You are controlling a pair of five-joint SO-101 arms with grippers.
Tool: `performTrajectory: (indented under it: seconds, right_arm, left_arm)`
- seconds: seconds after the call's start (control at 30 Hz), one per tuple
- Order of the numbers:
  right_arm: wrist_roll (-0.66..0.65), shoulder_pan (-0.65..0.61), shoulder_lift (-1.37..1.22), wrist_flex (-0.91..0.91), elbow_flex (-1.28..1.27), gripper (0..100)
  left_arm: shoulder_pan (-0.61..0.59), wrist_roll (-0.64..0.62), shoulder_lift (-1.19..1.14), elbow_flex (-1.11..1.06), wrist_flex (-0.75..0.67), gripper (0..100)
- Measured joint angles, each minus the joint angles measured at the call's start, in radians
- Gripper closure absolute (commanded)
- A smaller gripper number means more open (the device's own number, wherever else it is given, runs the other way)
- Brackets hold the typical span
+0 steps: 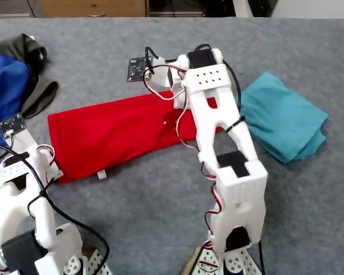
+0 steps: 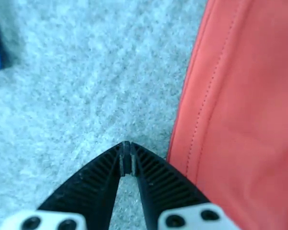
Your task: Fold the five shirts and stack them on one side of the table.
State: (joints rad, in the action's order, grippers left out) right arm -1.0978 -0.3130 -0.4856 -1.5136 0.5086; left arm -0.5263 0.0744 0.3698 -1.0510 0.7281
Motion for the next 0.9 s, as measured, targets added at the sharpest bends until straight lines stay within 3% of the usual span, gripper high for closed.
performTrajectory:
  seconds: [0.27, 0.6, 0.9]
  right_arm:
    - [0.000, 0.000, 0.046, -0.127, -0.064, 99.5]
    - [0.212, -0.150, 0.040, 0.207, -0.281, 99.4]
    - [0.364, -0.163, -0.249, 0.321, -0.014, 99.4]
  left_arm:
    - [0.000, 0.000, 0.000, 0.000, 0.000, 98]
    - [0.000, 0.000, 0.000, 0.000, 0.000, 98]
    - [0.000, 0.000, 0.000, 0.000, 0.000, 98]
